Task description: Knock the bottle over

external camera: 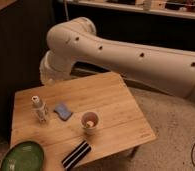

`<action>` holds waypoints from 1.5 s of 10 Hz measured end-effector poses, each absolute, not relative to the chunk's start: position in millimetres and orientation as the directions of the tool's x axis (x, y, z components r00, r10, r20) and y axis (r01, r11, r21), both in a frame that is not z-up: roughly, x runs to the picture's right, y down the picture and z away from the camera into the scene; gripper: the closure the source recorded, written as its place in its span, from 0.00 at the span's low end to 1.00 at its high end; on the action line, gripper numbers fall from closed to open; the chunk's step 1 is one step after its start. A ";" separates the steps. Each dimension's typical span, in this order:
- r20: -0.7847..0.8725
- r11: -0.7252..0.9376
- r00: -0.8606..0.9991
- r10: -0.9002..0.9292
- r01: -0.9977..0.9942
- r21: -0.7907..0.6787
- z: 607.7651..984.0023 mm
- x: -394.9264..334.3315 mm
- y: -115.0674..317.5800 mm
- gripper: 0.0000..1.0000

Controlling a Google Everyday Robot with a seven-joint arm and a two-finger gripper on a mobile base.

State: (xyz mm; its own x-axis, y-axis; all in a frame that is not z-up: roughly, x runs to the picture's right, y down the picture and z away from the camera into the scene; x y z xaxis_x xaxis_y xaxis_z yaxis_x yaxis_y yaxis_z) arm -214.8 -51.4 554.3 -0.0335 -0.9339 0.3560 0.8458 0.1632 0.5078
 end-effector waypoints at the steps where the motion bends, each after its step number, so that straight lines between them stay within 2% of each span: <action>1: 0.337 0.147 -0.044 -0.940 0.843 0.518 559.2 -231.5 -58.1 1.00; 4: 0.322 0.099 -0.102 -0.941 0.827 0.554 579.2 -289.0 -74.9 1.00; 8: 0.370 -0.070 -0.352 -0.860 0.800 0.597 618.5 -349.2 -64.6 1.00; 11: 0.329 -0.228 -0.543 -0.772 0.721 0.655 652.5 -346.8 -41.4 1.00; 13: 0.372 -0.195 -0.530 -0.763 0.736 0.649 666.0 -329.6 -37.7 1.00; 15: 0.410 -0.126 -0.466 -0.784 0.767 0.630 663.2 -306.4 -42.3 1.00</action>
State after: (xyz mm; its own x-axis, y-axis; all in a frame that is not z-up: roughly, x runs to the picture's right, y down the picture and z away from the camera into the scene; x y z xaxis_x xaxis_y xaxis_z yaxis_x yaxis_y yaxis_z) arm -306.4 -42.3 663.2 -0.4663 -0.7837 0.4104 0.7666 -0.1264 0.6295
